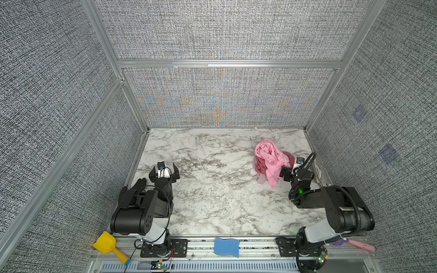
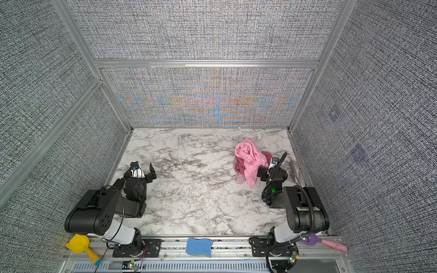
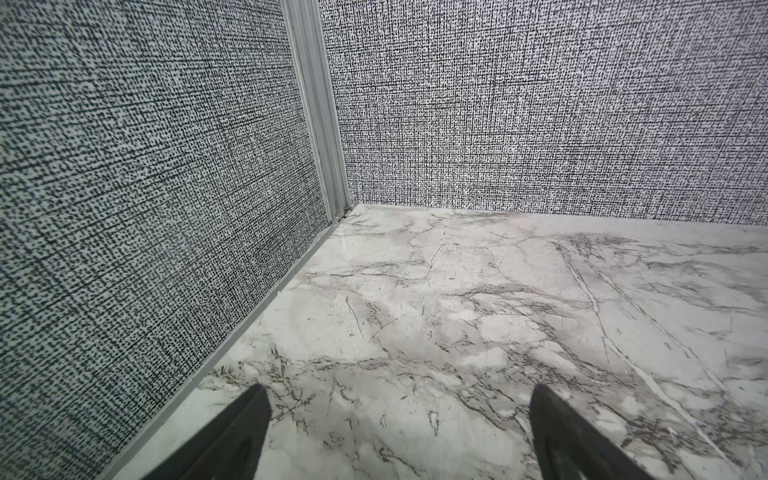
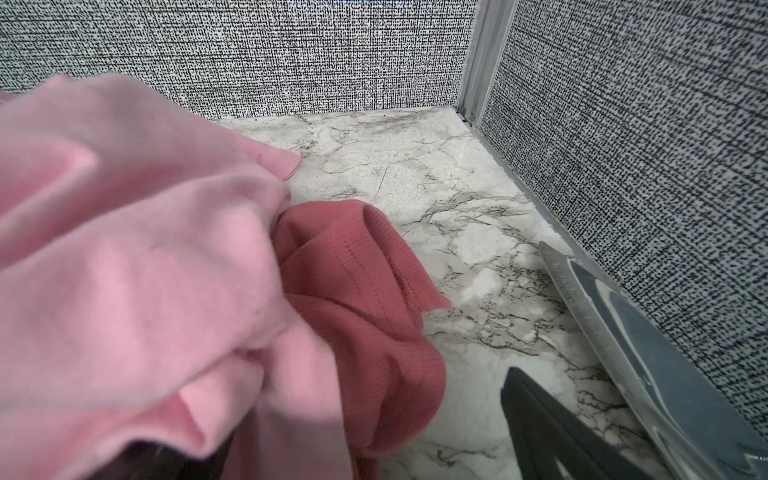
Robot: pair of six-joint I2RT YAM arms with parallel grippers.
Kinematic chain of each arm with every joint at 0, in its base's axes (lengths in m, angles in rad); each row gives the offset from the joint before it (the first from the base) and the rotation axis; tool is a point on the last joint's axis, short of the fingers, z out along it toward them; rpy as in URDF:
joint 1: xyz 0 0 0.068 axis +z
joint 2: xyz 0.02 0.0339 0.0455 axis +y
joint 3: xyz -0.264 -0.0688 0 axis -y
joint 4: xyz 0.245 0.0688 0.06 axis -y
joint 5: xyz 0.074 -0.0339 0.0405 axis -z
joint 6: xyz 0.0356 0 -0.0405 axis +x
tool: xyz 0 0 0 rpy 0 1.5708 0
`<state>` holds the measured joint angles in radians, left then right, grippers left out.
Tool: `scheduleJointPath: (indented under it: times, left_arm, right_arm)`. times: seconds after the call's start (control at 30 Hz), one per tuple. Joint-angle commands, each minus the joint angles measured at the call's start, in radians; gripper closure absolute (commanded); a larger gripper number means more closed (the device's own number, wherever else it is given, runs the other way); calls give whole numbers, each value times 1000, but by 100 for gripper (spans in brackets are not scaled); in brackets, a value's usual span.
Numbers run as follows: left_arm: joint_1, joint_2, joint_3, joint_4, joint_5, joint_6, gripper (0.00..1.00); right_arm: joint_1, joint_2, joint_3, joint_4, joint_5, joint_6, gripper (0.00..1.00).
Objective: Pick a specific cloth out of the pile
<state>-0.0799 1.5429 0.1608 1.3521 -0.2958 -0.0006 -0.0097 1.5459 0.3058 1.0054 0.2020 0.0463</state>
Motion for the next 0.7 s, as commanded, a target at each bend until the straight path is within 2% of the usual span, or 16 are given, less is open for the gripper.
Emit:
scheduleJointPath:
  times: [0.0,0.5,0.6,0.67]
  left_arm:
    - [2,-1,0,28,-9,7,1]
    - [2,-1,2,25,-9,5,1]
    - [-1,-30,-15,44,-2,25,1]
    - [-3,-144,-23,-38,-8,24,1]
  right_arm:
    - [1,0,8,36,4,-2,0]
    - [4,-5,3,50,13,-2,1]
    - [28,-128,-10,-32,62,-22,1]
    - [55,-247,9,-148,114,-32,1]
